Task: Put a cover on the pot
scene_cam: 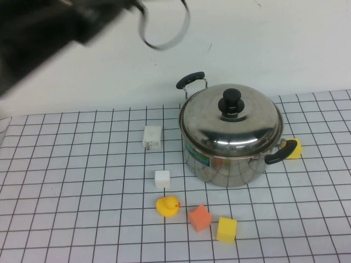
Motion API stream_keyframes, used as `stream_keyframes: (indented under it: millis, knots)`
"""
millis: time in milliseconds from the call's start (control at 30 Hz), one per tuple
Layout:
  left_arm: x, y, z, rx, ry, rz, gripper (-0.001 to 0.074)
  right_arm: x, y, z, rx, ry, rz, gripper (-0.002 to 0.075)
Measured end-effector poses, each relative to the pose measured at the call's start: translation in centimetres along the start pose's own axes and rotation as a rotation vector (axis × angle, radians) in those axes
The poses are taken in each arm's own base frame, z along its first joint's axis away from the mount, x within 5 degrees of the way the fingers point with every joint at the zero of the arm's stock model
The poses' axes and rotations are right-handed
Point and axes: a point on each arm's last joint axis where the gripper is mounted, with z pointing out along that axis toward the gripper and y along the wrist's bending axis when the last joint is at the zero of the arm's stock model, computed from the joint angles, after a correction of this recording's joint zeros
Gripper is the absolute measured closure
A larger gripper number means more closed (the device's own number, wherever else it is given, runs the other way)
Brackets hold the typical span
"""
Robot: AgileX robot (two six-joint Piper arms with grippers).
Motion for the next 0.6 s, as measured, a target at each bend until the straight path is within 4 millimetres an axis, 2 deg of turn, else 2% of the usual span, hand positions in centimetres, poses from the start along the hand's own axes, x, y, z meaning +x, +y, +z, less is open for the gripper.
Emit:
stream_keyframes:
  millis: [67, 167, 333, 433, 600]
  knots:
    - [-2.4, 1.0, -2.9, -0.033, -0.043, -0.006, 0.0701, 0.0, 0.0, 0.0, 0.0, 0.0, 0.0, 0.0717]
    - [-5.2, 2.4, -7.0, -0.08, -0.098, -0.026, 0.0724, 0.0, 0.0, 0.0, 0.0, 0.0, 0.0, 0.0717]
    - [-8.3, 4.5, -14.2, -0.152, -0.163, -0.063, 0.0734, 0.0, 0.0, 0.0, 0.0, 0.0, 0.0, 0.0717]
    - [-8.1, 5.3, -18.2, -0.169, -0.179, -0.074, 0.0735, 0.0, 0.0, 0.0, 0.0, 0.0, 0.0, 0.0717]
    - [-4.4, 5.9, -24.1, -0.165, -0.173, -0.142, 0.0735, 0.0, 0.0, 0.0, 0.0, 0.0, 0.0, 0.0717]
